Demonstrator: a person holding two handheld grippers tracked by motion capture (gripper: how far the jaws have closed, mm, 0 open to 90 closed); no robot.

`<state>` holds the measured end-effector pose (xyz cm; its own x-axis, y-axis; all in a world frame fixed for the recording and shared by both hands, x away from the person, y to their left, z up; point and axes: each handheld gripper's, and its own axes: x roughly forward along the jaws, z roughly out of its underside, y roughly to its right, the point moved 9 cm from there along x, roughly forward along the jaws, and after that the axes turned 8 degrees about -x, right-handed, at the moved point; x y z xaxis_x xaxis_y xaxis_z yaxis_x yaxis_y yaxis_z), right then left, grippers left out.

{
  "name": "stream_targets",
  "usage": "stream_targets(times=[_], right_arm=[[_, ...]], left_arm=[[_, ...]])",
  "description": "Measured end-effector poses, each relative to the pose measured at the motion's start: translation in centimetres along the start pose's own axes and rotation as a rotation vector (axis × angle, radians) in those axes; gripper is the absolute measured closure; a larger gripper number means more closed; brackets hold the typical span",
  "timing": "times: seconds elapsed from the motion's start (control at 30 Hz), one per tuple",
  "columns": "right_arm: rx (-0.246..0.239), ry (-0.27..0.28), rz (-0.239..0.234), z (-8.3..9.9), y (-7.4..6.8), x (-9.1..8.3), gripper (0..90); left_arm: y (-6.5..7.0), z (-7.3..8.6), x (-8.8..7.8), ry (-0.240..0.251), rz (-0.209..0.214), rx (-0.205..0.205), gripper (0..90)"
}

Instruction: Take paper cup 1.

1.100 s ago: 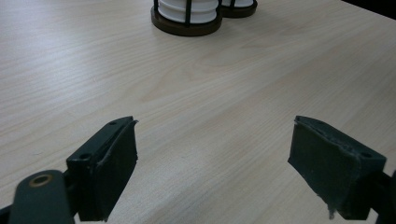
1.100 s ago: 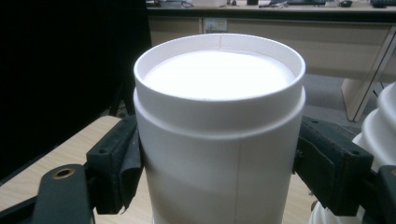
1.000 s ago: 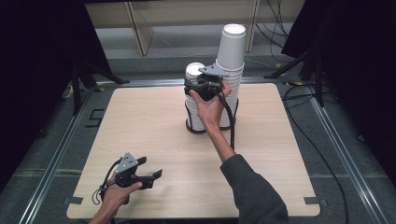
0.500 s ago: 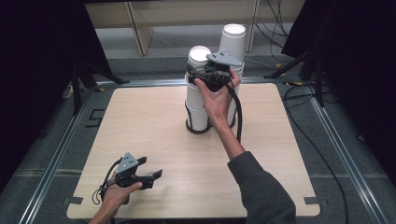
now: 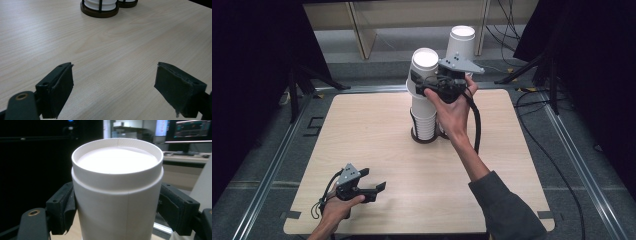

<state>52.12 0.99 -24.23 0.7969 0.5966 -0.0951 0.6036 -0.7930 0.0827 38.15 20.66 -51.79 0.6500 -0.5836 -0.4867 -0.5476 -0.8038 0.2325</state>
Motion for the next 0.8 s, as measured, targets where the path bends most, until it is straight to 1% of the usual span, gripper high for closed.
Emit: stream_targets(times=[0.03, 0.07, 0.1, 0.13, 0.17, 0.2, 0.23, 0.27, 0.3, 0.33, 0.37, 0.4, 0.43, 0.47, 0.5, 0.53, 0.57, 0.6, 0.63, 0.67, 0.7, 0.73, 0.77, 0.8], right_arm=[[0.0, -0.006, -0.013, 0.2, -0.4, -0.4, 22.0], [0.0, -0.006, -0.013, 0.2, -0.4, -0.4, 22.0], [0.014, -0.012, -0.042, 0.6, -1.1, -0.9, 22.0], [-0.013, -0.008, -0.051, 0.9, -1.4, -1.2, 22.0], [-0.024, -0.022, -0.084, 1.6, -2.3, -1.9, 22.0], [-0.024, -0.022, -0.084, 1.6, -2.3, -1.9, 22.0], [-0.018, -0.039, -0.114, 2.5, -3.0, -2.5, 22.0], [-0.018, -0.039, -0.114, 2.5, -3.0, -2.5, 22.0], [-0.032, -0.048, -0.13, 3.5, -3.5, -3.0, 22.0], [-0.025, -0.055, -0.146, 4.1, -3.8, -3.2, 22.0], [-0.035, -0.052, -0.153, 4.6, -3.8, -3.3, 22.0], [-0.014, -0.069, -0.165, 5.4, -4.1, -3.6, 22.0], [-0.011, -0.073, -0.177, 6.0, -4.3, -3.8, 22.0], [-0.011, -0.073, -0.177, 6.0, -4.3, -3.8, 22.0], [-0.009, -0.081, -0.179, 6.6, -4.3, -4.0, 22.0], [-0.005, -0.084, -0.192, 7.4, -4.4, -4.2, 22.0], [0.0, -0.104, -0.207, 8.8, -4.6, -4.5, 22.0], [0.028, -0.124, -0.227, 9.8, -4.8, -4.7, 22.0], [0.031, -0.14, -0.227, 10.6, -4.8, -4.9, 22.0], [0.031, -0.14, -0.227, 10.6, -4.8, -4.9, 22.0], [0.037, -0.155, -0.228, 11.9, -4.7, -5.1, 22.0], [0.037, -0.155, -0.228, 11.9, -4.7, -5.1, 22.0], [0.051, -0.166, -0.236, 13.1, -4.6, -5.1, 22.0], [0.042, -0.177, -0.234, 13.7, -4.5, -5.1, 22.0]], left_arm=[[0.0, 0.0, 0.0, 0.0, 0.0, 0.0, 14.6], [0.0, 0.0, 0.0, 0.0, -0.001, 0.0, 14.6], [0.0, 0.0, 0.0, 0.0, -0.001, 0.0, 14.6], [0.0, 0.0, 0.0, 0.0, -0.002, -0.001, 14.6], [0.0, 0.0, 0.0, 0.003, 0.0, -0.003, 14.6], [0.1, 0.0, 0.1, 0.007, -0.001, -0.007, 14.6], [0.0, 0.0, 0.0, 0.006, -0.002, -0.005, 14.6], [0.0, 0.0, 0.0, 0.004, -0.002, -0.004, 14.6], [-0.1, -0.1, -0.1, 0.005, -0.006, -0.009, 14.6], [0.0, -0.1, 0.0, 0.013, -0.004, -0.017, 14.6], [0.0, -0.1, 0.1, 0.018, -0.002, -0.02, 14.6], [0.0, -0.1, 0.1, 0.018, -0.002, -0.02, 14.6], [-0.1, -0.1, 0.1, 0.015, -0.002, -0.024, 14.6], [-0.1, -0.1, 0.1, 0.015, -0.002, -0.024, 14.6], [-0.1, -0.1, 0.1, 0.011, -0.007, -0.023, 14.6], [-0.1, -0.2, 0.2, 0.013, -0.007, -0.026, 14.6], [-0.1, -0.2, 0.2, 0.019, 0.0, -0.024, 14.6], [-0.2, -0.2, 0.3, 0.012, -0.011, -0.031, 14.6], [-0.2, -0.2, 0.3, 0.014, -0.009, -0.03, 14.6], [-0.2, -0.2, 0.3, 0.014, -0.009, -0.03, 14.6], [-0.2, -0.3, 0.4, 0.017, -0.003, -0.024, 14.6], [-0.2, -0.2, 0.4, 0.008, -0.013, -0.022, 14.6], [-0.2, -0.2, 0.3, 0.004, -0.01, -0.017, 14.6], [-0.2, -0.2, 0.3, 0.004, -0.01, -0.017, 14.6]])
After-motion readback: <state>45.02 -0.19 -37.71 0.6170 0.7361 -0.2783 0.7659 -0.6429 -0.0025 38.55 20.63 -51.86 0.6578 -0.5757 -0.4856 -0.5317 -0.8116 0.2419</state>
